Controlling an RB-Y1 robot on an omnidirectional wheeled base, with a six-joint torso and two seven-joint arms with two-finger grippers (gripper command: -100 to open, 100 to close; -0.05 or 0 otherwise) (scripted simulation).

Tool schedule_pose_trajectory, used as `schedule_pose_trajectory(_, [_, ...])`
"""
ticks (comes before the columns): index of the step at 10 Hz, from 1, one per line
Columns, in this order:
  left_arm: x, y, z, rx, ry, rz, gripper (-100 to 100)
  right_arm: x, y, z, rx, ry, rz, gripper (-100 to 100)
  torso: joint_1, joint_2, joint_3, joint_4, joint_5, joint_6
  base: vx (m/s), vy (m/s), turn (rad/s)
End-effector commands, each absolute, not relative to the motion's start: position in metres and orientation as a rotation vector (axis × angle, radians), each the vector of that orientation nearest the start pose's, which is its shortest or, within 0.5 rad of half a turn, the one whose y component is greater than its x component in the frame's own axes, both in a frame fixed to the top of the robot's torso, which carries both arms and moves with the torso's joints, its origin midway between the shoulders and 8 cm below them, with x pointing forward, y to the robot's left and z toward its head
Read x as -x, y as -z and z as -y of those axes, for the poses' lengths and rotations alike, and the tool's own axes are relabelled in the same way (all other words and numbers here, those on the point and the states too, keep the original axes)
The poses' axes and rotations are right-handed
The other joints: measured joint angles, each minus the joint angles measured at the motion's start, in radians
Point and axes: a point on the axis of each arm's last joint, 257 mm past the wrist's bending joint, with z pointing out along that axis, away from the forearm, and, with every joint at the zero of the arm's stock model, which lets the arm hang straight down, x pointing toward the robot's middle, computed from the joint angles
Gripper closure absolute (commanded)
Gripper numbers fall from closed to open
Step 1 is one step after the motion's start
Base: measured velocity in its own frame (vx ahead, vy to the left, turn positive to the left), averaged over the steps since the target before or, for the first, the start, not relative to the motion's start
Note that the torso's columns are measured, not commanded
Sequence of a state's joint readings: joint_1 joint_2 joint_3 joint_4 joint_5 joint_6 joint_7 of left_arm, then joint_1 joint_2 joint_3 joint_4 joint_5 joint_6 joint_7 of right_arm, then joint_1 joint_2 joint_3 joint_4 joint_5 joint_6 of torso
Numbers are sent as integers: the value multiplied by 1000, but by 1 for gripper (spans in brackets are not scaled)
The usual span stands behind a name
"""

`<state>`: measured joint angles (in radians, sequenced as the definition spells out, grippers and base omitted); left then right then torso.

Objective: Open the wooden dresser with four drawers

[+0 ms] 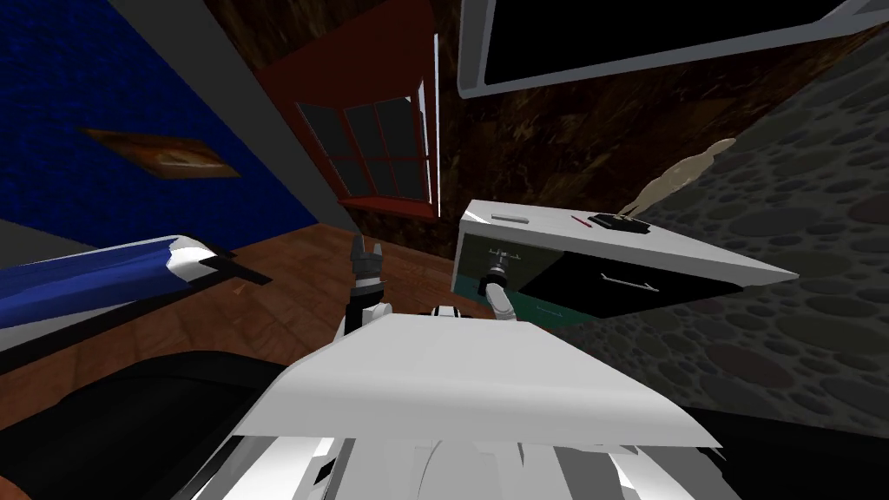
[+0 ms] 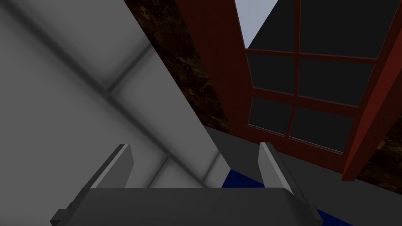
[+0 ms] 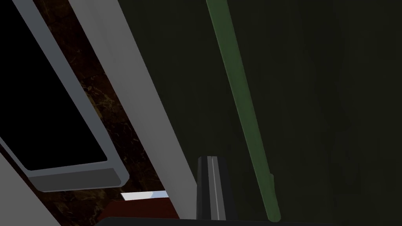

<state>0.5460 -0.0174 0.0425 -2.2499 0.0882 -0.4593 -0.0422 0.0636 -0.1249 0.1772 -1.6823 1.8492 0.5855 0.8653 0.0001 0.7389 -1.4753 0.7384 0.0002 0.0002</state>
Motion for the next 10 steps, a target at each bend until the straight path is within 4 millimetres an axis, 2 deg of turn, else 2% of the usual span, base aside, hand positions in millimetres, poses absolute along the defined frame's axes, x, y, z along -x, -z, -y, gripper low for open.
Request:
schedule_pose_trajectory(1, [-346,11,-314,793,1231,-626,0,-505,155,261,597,1232,-1314,100,0,0,0,0,0,0,7,0,-176])
schedule_pose_trajectory(2, [-346,11,-314,793,1231,-626,0,-506,156,252,609,1217,-1309,100,0,0,0,0,0,-1,0,-1,29])
schedule_pose_trajectory(3, [-346,11,-314,793,1231,-626,0,-517,144,231,602,1175,-1281,100,0,0,0,0,0,-1,13,-9,-302])
schedule_pose_trajectory(5, [-346,11,-314,793,1231,-626,0,-515,148,202,640,1127,-1262,100,-1,-2,-1,-1,0,0,18,-4,-351])
schedule_pose_trajectory(6, [-346,11,-314,793,1231,-626,0,-514,149,196,647,1118,-1258,100,0,-1,-1,-1,0,-1,3,0,-60])
schedule_pose_trajectory(7, [-346,11,-314,793,1231,-626,0,-522,137,172,649,1074,-1227,100,0,0,0,0,0,-1,16,-7,-345])
schedule_pose_trajectory(9, [-346,11,-314,793,1231,-626,0,-517,141,144,686,1028,-1208,100,0,-1,-1,-1,0,0,17,-1,-359])
schedule_pose_trajectory(10, [-346,11,-314,793,1231,-626,0,-516,142,141,691,1023,-1205,100,0,-1,-1,0,0,-1,0,0,0])
